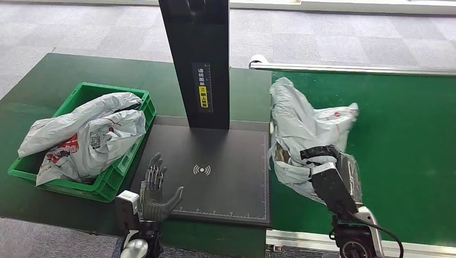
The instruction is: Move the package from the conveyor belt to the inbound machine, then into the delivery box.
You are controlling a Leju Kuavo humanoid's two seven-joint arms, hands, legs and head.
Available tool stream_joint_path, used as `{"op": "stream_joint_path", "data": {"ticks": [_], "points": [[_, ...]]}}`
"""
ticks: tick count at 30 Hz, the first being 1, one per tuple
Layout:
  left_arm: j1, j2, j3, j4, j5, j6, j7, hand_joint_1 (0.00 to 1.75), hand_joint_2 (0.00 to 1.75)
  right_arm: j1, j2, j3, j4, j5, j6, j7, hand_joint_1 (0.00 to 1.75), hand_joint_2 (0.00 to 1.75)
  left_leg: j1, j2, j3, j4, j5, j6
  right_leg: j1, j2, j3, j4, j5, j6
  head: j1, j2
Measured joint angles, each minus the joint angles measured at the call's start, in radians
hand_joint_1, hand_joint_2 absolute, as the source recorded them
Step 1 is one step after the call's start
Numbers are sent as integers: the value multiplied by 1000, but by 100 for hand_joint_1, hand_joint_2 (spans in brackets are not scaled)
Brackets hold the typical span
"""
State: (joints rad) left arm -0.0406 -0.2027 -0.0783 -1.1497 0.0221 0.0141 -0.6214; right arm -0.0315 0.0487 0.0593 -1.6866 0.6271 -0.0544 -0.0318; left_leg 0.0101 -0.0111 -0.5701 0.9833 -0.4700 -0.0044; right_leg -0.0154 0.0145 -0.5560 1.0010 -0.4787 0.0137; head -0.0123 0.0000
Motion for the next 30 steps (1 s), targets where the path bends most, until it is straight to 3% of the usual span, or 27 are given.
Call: {"op": "stream_joint_path", "data": {"ticks": [5, 9, 20, 21, 24, 25, 30], "points": [[-26, 28, 39, -15, -10, 4, 0, 0, 175, -176, -13, 100, 200, -94, 162, -52, 175, 175, 0, 0, 0, 0, 2, 0, 0, 0, 0, 1, 1, 1, 0, 0], [-60, 57, 82, -19, -22, 19, 7, 0, 175, -276, -11, 191, 345, -130, 215, -60, 175, 175, 0, -2, -1, 0, 2, 0, 0, -1, 0, 1, 1, 1, 0, 0], [-80, 93, 178, -65, -51, 51, 15, 0, 175, -341, 5, 350, 515, -187, 268, -61, 175, 175, 0, -1, -2, 0, 1, 0, 0, -1, -2, 1, 1, 1, 0, 0], [-80, 95, 186, -71, -55, 57, 15, 0, 175, -344, 7, 363, 528, -196, 281, -64, 143, 175, 0, -1, -2, 0, 1, 0, 0, 0, -2, 1, 1, 1, 0, 0], [-82, 102, 210, -86, -70, 71, 14, 0, 175, -358, 16, 416, 586, -226, 312, -82, 12, 175, 0, 0, -2, 0, 1, 0, 0, 0, -2, 1, 1, 1, 0, 0], [-83, 105, 218, -90, -73, 75, 14, 0, 175, -364, 19, 434, 608, -233, 315, -89, 0, 175, 0, -1, -2, 0, 2, 0, 0, 0, -2, 1, 1, 1, 0, 0], [-79, 109, 248, -121, -97, 86, 22, 0, 175, -394, 32, 492, 693, -274, 299, -137, 0, 175, 0, -1, -2, 0, 2, 0, 0, 0, -2, 1, 1, 1, 0, 0]]}}
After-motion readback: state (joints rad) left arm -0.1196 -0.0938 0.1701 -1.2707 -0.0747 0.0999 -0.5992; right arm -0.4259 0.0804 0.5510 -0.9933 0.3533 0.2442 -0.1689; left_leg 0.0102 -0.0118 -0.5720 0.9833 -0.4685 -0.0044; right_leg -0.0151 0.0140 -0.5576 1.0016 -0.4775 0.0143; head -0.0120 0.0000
